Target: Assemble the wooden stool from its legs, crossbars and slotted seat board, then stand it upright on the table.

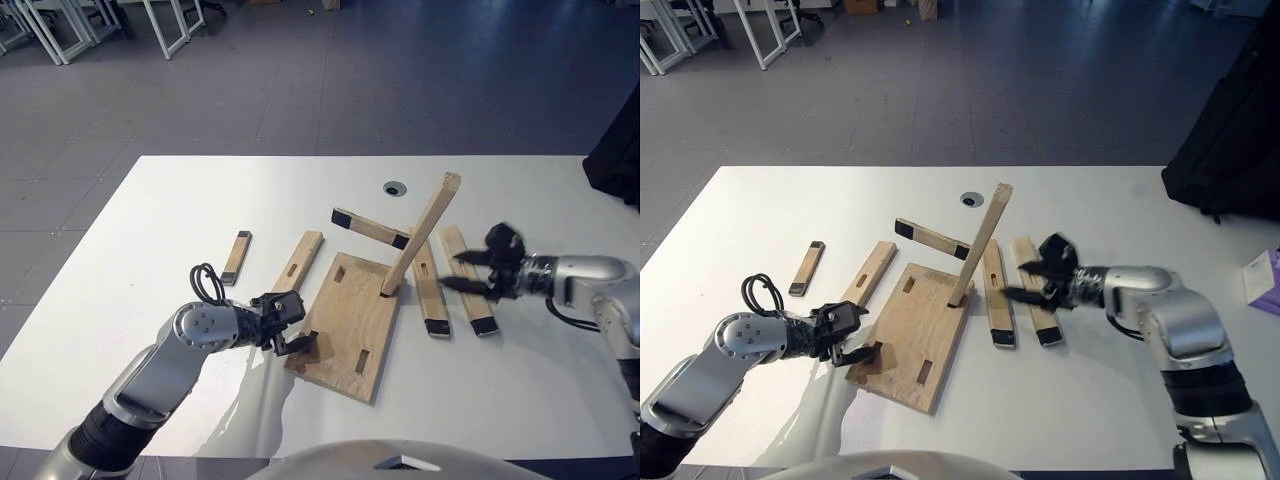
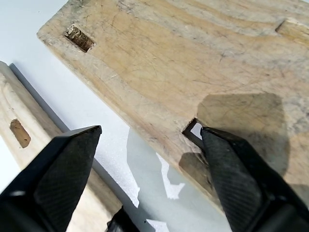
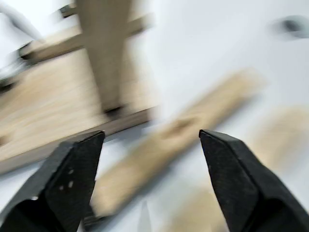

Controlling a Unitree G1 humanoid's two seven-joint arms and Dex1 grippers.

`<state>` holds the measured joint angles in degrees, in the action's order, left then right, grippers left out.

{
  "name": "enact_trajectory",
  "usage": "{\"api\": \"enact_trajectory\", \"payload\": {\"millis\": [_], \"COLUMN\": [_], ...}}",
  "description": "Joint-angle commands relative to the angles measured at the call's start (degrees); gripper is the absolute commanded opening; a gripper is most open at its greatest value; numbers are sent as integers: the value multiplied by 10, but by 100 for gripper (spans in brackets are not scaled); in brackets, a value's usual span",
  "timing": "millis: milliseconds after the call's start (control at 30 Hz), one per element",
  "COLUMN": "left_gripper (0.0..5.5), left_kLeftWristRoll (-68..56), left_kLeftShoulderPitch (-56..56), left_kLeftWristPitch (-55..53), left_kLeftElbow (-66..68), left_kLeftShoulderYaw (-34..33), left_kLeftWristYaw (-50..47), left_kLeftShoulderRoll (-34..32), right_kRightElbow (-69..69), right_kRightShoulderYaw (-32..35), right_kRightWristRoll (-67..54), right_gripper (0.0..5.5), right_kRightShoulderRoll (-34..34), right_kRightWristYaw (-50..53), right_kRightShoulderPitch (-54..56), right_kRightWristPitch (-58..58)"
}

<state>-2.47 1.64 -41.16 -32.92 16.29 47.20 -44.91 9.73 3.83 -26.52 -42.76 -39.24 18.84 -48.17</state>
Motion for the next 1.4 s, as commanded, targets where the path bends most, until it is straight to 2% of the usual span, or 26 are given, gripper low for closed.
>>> {"api": "enact_trajectory", "payload": {"millis": [33,100,167,300,367,433,500,600,767,933,1033,1100,1167,1300,1367,1400], "left_gripper": [380,380,380,380,380,380,380,380,380,380,380,380,380,380,380,380], "left_kLeftWristRoll": [-5,-7,-8,-9,-8,-7,-6,-5,-3,-9,-22,-37,-60,-121,-141,-141], "left_kLeftShoulderPitch": [17,21,15,15,17,16,13,12,20,21,15,0,-18,-64,-76,-72], "left_kLeftWristPitch": [-15,-16,-15,-9,-8,-5,1,7,4,2,-14,-36,-67,-144,-170,-174], "left_kLeftElbow": [-14,-16,-12,-6,-5,-2,2,8,6,7,0,-8,-25,-64,-75,-77], "left_kLeftShoulderYaw": [-3,-3,2,7,9,11,15,16,25,14,-5,-26,-60,-125,-148,-158], "left_kLeftWristYaw": [-17,-21,-21,-22,-24,-24,-24,-26,-42,-51,-63,-69,-76,-82,-86,-86], "left_kLeftShoulderRoll": [4,3,3,-1,-1,-1,-2,-1,14,17,29,40,50,70,68,54], "right_kRightElbow": [-8,8,29,51,52,50,68,127,122,121,150,189,237,298,302,297], "right_kRightShoulderYaw": [139,208,247,267,213,105,29,11,61,165,197,202,185,85,57,49], "right_kRightWristRoll": [-31,-115,-177,-216,-217,-189,-173,-189,-213,-257,-265,-255,-232,-143,-105,-92], "right_gripper": [270,232,227,227,227,227,227,227,227,227,227,227,262,337,372,372], "right_kRightShoulderRoll": [113,212,277,304,351,407,438,461,445,377,336,318,298,276,274,272], "right_kRightWristYaw": [201,312,390,454,458,463,471,497,507,530,553,563,553,525,517,508], "right_kRightShoulderPitch": [175,264,299,363,302,168,43,-26,57,188,205,172,76,-186,-251,-277], "right_kRightWristPitch": [-12,-37,-60,-15,-41,-77,-98,-113,-88,-49,-48,-51,-66,-60,-41,-32]}}
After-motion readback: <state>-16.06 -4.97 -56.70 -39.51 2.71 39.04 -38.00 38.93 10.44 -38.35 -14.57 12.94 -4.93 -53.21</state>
